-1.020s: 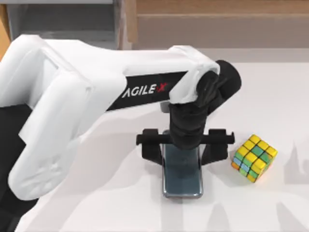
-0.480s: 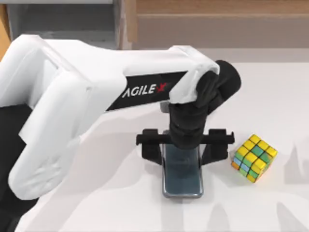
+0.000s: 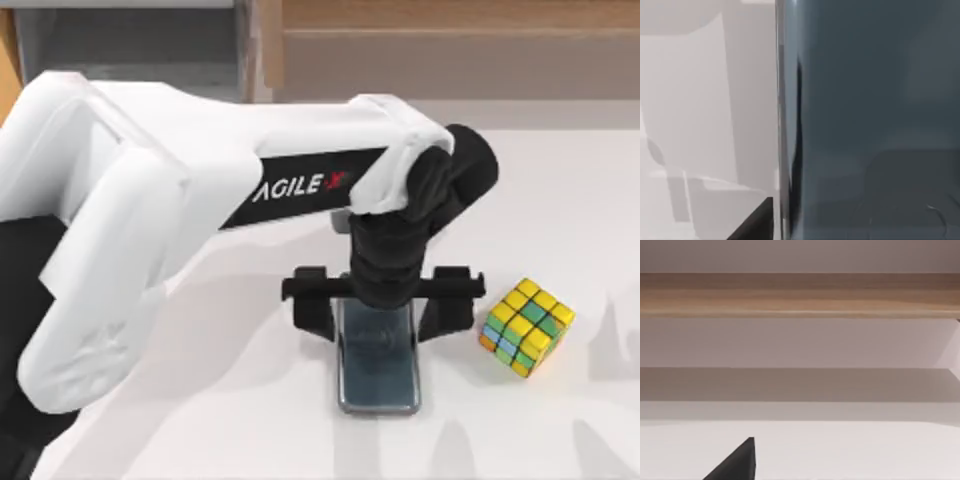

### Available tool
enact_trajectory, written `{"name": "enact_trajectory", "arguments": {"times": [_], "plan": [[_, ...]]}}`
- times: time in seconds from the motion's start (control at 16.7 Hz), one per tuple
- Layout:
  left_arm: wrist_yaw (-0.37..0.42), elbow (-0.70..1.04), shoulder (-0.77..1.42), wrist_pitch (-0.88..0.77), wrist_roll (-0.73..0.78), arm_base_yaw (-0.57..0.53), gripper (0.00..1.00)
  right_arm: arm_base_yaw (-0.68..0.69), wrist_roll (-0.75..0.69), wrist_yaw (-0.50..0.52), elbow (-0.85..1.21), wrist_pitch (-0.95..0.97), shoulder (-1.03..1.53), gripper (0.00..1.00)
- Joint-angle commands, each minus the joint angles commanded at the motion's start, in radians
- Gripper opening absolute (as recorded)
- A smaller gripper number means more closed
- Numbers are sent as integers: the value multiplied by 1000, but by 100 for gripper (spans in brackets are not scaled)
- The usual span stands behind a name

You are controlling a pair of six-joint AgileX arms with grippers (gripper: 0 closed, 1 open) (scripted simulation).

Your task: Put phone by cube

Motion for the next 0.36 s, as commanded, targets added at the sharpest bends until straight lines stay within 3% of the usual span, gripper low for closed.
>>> {"name": "enact_trajectory", "arguments": {"times": [0.36], "plan": [[0,0,0,0,0,0,100,0,0,0,0,0,0,100]]}}
